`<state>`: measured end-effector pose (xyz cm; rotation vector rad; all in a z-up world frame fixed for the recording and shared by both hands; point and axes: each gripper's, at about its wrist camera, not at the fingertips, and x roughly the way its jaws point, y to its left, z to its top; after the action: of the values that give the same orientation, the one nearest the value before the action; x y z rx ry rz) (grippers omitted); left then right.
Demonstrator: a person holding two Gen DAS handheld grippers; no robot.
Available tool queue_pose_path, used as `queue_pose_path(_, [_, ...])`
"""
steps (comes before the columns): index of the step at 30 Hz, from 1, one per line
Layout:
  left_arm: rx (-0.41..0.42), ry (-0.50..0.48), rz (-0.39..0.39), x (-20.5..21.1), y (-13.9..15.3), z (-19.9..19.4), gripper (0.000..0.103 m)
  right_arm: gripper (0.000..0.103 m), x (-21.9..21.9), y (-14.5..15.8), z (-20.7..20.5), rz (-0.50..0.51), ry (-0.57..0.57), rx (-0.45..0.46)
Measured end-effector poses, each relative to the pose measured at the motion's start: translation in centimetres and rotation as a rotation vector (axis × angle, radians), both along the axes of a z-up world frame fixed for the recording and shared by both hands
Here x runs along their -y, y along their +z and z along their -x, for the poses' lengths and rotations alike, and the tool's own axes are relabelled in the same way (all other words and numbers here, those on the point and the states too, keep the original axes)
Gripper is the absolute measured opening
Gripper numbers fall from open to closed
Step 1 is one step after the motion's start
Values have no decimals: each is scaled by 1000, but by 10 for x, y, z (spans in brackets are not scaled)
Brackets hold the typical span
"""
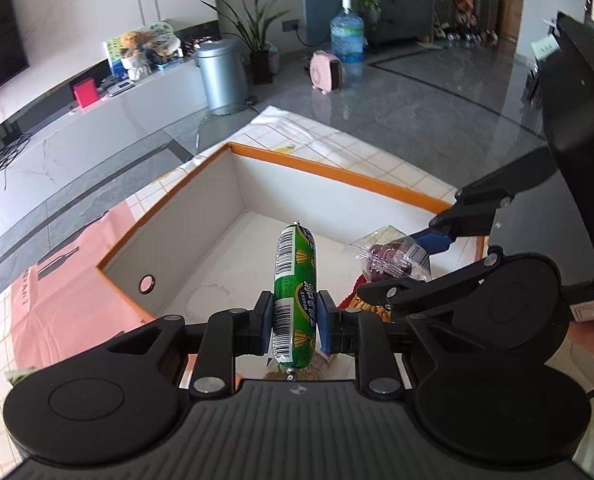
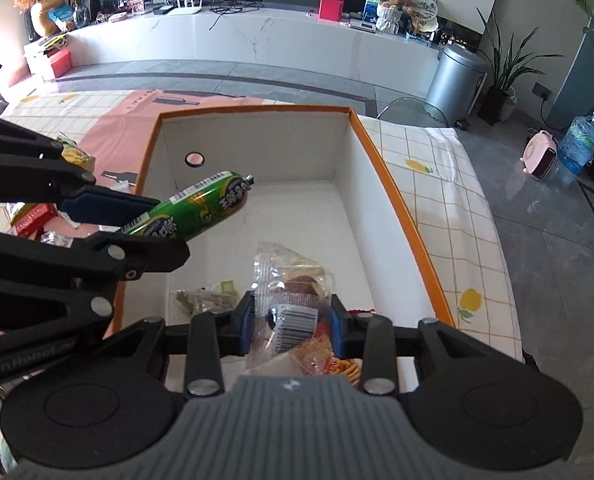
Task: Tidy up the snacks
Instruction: 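Carry both items into the orange box and open both tools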
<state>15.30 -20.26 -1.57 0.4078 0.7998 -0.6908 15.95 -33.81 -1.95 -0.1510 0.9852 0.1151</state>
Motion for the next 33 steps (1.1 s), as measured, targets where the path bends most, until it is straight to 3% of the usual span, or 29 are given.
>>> queue_pose_path(9, [-45, -83, -165, 26, -39, -23, 24, 34, 6, -36, -26, 41, 98, -96])
queue_pose_path(18, [-113, -117, -245, 33, -59, -35, 25, 34, 12, -56, -38, 13, 138, -164])
queue_pose_path(29, [-143, -86, -239, 26, -62, -40, 27, 36, 7, -55, -46, 39, 158, -194])
queue_pose_path(33, [-155, -71, -219, 25, -57, -42, 38, 36, 6, -55, -48, 52, 160, -200])
